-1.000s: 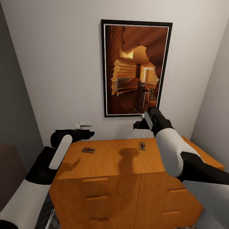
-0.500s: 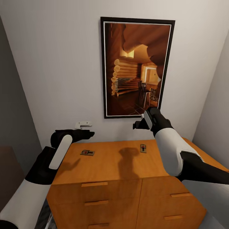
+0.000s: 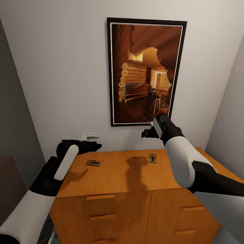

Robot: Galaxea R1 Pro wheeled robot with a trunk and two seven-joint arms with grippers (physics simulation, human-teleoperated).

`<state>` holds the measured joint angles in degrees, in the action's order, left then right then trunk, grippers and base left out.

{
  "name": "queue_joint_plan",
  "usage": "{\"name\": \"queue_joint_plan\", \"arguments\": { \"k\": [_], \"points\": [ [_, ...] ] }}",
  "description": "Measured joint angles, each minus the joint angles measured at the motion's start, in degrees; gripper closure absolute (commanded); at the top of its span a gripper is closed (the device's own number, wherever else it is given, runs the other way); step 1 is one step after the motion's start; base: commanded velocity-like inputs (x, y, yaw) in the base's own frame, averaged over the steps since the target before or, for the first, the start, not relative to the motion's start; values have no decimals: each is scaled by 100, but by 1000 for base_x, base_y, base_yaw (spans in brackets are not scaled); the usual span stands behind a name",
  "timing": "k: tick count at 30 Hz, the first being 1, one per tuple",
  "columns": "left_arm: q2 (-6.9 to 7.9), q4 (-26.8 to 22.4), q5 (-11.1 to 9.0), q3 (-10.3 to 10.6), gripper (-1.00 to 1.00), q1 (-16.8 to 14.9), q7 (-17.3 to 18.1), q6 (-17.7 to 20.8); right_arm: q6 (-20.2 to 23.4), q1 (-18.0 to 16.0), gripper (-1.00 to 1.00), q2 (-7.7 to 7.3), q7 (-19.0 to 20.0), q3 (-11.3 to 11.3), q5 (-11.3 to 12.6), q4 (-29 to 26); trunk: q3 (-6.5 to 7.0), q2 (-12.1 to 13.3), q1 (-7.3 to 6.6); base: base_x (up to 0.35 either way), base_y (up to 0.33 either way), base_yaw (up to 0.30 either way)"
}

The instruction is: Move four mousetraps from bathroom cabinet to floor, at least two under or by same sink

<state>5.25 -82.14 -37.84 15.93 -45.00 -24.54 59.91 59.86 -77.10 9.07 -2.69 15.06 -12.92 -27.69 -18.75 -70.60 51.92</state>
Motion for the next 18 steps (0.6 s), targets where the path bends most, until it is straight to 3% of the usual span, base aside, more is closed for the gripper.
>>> {"name": "queue_joint_plan", "arguments": {
  "k": [10,14,18],
  "points": [
    [24,392,-254,206,-100,-2,4,1,-1,-1,-100,-27,-2,1,-6,325,0,0,0,1,0,0],
    [34,438,-414,419,-100,-2,9,0,-1,-1,-100,-27,-6,-1,-10,410,0,0,0,0,0,0],
    [52,450,-714,715,-100,-2,14,1,-1,-1,-100,-20,-8,-2,-11,446,0,0,0,0,0,0]
  ]
}}
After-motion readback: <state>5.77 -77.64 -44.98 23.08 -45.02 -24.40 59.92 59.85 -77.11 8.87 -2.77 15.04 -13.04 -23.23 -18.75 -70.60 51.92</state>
